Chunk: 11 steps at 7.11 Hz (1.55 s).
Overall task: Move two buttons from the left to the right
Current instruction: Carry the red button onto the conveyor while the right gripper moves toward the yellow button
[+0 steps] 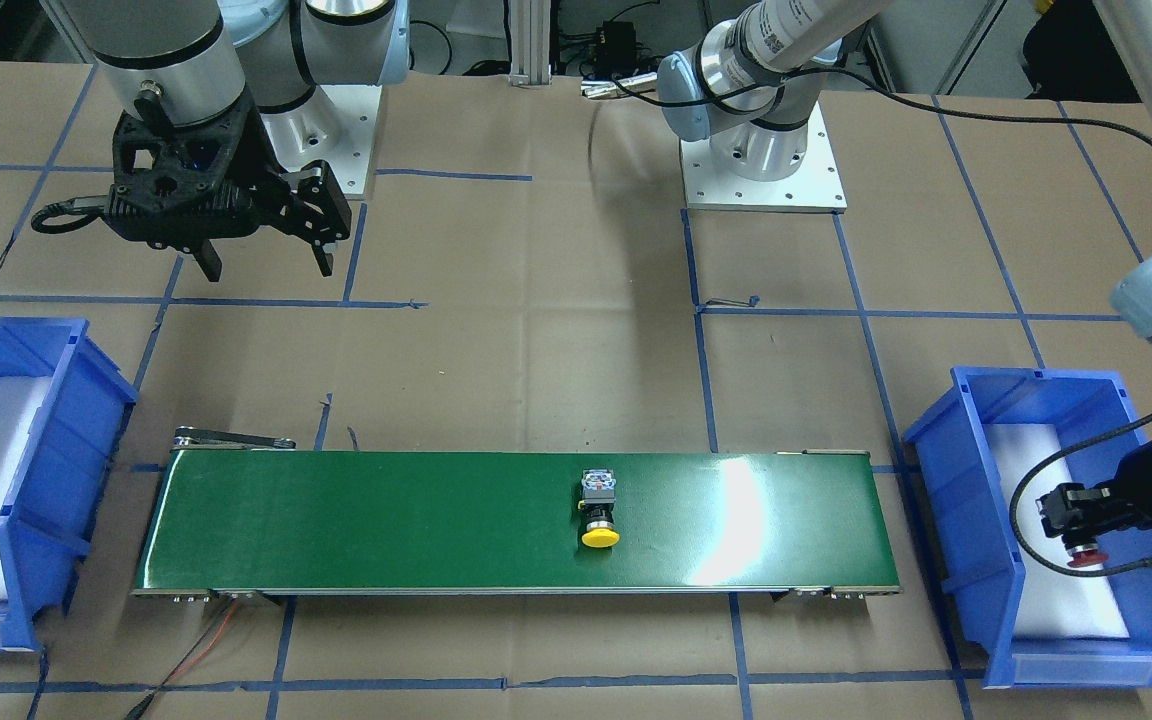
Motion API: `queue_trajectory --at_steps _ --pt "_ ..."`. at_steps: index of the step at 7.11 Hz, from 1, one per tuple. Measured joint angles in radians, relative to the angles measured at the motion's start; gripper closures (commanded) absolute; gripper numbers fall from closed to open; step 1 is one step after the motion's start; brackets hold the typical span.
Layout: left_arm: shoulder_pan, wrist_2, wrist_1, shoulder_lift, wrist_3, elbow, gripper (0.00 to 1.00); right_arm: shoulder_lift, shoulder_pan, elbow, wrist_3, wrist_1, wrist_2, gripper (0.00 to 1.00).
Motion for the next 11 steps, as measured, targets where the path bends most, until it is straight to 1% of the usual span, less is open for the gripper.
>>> queue_trajectory --at_steps 2,4,8,11 --pt "-0.012 0.002 -0.116 0.047 0.003 0.074 0.91 0.0 0.0 0.0 0.0 0.0 0.0 0.0" --pt "-0.056 0.003 -0.169 0.074 0.003 0.094 0.91 0.0 0.0 -0.001 0.0 -0.001 0.0 0.0" --pt "-0.252 0.006 -0.184 0.105 -0.041 0.082 0.92 0.001 0.0 0.0 0.0 -0.002 0.0 0.0" --pt "-0.348 0.007 -0.182 0.107 -0.094 0.051 0.92 0.002 0.0 0.0 0.0 -0.002 0.0 0.0"
